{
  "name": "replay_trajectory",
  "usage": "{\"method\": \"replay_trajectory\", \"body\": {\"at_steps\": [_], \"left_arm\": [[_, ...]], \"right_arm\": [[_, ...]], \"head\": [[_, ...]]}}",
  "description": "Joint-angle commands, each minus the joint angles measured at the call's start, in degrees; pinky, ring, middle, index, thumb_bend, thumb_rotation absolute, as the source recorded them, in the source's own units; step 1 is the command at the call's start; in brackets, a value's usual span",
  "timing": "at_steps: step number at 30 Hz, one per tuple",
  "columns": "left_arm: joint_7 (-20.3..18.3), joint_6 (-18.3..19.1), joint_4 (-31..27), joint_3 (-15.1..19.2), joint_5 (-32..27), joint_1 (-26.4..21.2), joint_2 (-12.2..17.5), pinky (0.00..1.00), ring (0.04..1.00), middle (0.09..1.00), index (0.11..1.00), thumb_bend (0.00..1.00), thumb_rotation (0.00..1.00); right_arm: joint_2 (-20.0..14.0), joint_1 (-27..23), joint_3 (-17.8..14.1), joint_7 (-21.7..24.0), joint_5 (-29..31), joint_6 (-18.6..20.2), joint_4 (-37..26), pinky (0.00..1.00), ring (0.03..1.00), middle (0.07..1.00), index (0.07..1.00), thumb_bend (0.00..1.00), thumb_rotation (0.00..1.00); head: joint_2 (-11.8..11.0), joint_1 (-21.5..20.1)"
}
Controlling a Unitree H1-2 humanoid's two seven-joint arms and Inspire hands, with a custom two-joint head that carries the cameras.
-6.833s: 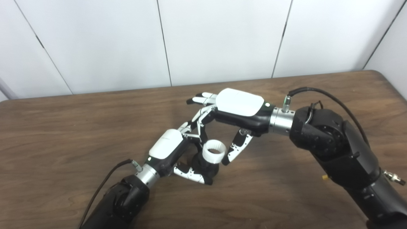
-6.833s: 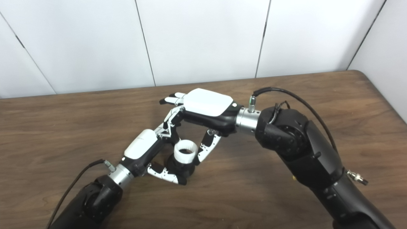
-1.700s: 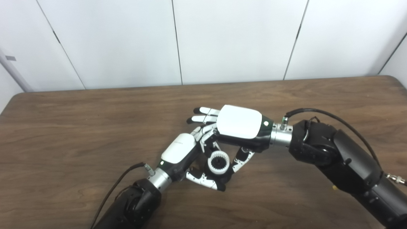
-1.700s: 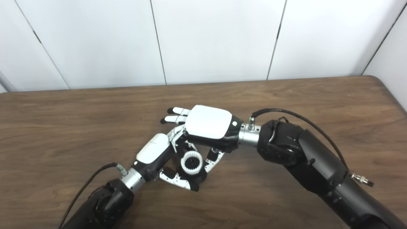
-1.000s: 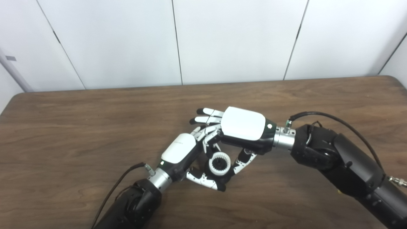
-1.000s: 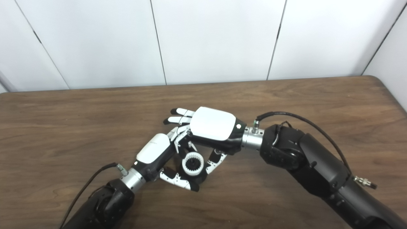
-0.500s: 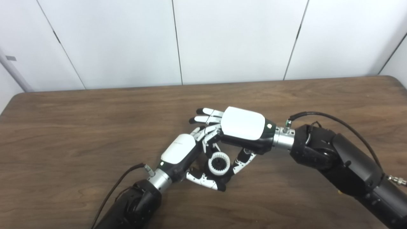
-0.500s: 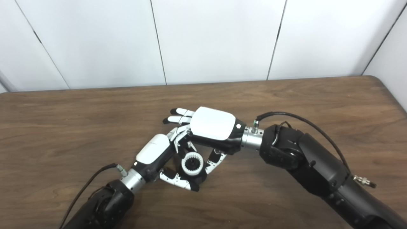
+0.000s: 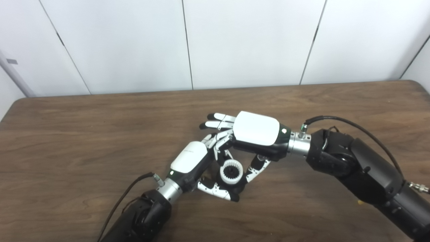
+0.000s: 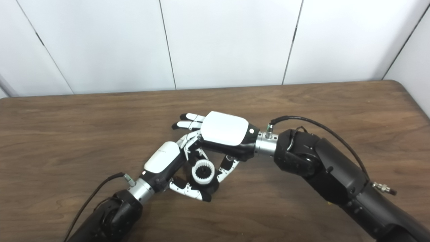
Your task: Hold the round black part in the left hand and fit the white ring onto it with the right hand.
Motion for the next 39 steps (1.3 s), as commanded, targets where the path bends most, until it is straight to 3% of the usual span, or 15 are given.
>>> {"method": "replay_trajectory", "body": {"at_steps": [1, 18, 39], "left_arm": [[-2.8, -1.6, -0.1, -3.0, 2.0, 0.7, -1.5, 1.00, 0.945, 0.751, 0.480, 0.52, 0.06], [-3.3, -0.7, -1.0, -3.1, 2.0, 0.6, -1.7, 1.00, 0.955, 0.758, 0.481, 0.52, 0.06], [-3.8, 0.2, -1.2, -3.8, 1.5, 0.5, -2.2, 1.00, 0.987, 0.844, 0.482, 0.52, 0.06]], "right_arm": [[-1.0, -1.2, 0.4, 2.4, -1.1, -0.7, 1.3, 1.00, 0.958, 0.733, 0.479, 0.52, 0.14], [-0.8, -1.3, 0.6, 2.6, -1.1, -0.7, 2.2, 1.00, 0.967, 0.738, 0.480, 0.52, 0.14], [0.2, -1.9, 1.5, 3.7, -1.2, -0.7, 2.0, 1.00, 0.967, 0.738, 0.480, 0.52, 0.14]], "head": [[0.0, 0.1], [-0.1, 0.2], [0.1, 0.2]]}}
